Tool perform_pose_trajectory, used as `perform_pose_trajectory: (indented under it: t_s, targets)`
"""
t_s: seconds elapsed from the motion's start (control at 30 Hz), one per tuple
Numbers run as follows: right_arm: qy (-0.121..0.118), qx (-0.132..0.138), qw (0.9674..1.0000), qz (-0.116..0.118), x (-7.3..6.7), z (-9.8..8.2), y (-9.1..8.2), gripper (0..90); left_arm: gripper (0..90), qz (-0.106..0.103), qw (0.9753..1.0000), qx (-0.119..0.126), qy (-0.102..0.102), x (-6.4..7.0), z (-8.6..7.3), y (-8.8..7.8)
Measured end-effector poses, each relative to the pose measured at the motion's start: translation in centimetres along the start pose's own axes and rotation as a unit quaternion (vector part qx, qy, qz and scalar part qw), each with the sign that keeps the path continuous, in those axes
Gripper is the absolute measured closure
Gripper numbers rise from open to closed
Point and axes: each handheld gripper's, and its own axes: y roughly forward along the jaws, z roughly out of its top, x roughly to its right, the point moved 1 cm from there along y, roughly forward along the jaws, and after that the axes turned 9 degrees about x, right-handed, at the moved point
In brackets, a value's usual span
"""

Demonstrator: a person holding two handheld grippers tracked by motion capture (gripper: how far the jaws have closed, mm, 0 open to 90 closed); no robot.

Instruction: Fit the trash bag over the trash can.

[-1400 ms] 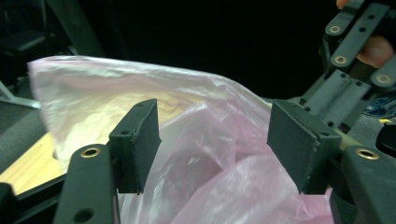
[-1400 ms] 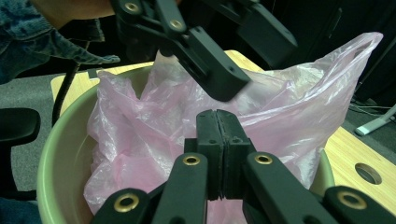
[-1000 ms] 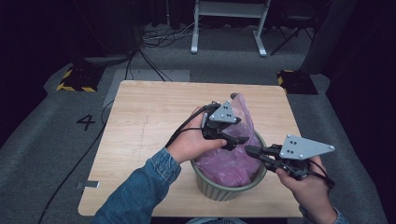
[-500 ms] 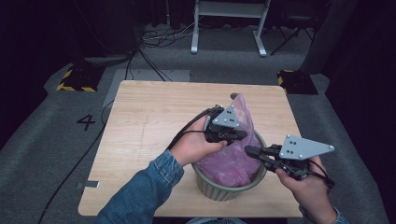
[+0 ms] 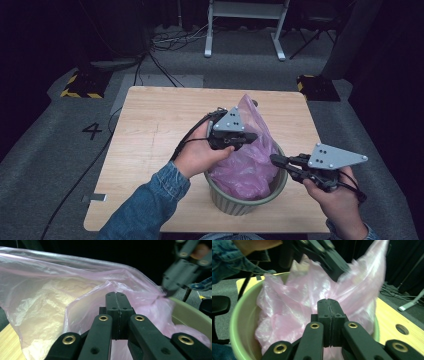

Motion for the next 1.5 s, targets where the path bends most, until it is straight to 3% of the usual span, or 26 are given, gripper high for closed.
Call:
perform_pose_trajectory:
  t_s: [0.3, 0.37, 0.4, 0.5, 0.63, 0.8, 0.87, 1.17, 1.5]
  targets:
    - [0.017, -0.004, 0.9997, -0.015, 1.3, -0.9, -0.3, 89.9, 90.0, 0.02, 0.9991, 0.03, -0.023, -0.8, -1.4, -2.9]
    - [0.018, -0.004, 0.9997, -0.014, 1.4, -1.0, -0.4, 89.9, 90.0, 0.011, 0.9988, 0.044, -0.019, -0.9, -1.6, -3.4]
    - [0.017, -0.003, 0.9998, -0.012, 1.5, -1.0, -0.4, 89.9, 90.0, -0.007, 0.9982, 0.059, -0.012, -0.9, -1.7, -3.7]
    - [0.01, 0.014, 0.9998, 0.011, 1.9, -0.9, -0.5, 89.9, 90.0, -0.027, 0.9966, 0.078, -0.001, -1.0, -2.2, -4.4]
    - [0.002, 0.019, 0.999, 0.04, 2.6, -1.0, -0.2, 90.0, 90.0, -0.036, 0.9961, 0.08, 0.004, -1.3, -2.9, -5.0]
    - [-0.022, 0.021, 0.9974, 0.065, 3.4, -1.1, 0.0, 90.0, 90.0, -0.046, 0.9958, 0.079, -0.006, -1.8, -3.6, -5.8]
    - [-0.025, 0.017, 0.9975, 0.064, 3.8, -1.3, 0.0, 90.0, 90.0, -0.044, 0.9965, 0.071, -0.008, -1.9, -3.8, -6.0]
    - [0.01, 0.026, 0.997, 0.073, 5.2, -2.3, -0.4, 90.0, 90.0, -0.025, 0.9965, 0.076, -0.026, -2.6, -5.3, -7.5]
    - [0.026, 0.024, 0.9971, 0.068, 5.6, -4.1, -1.8, 90.0, 90.0, -0.003, 0.9953, 0.083, -0.048, -2.8, -7.7, -9.6]
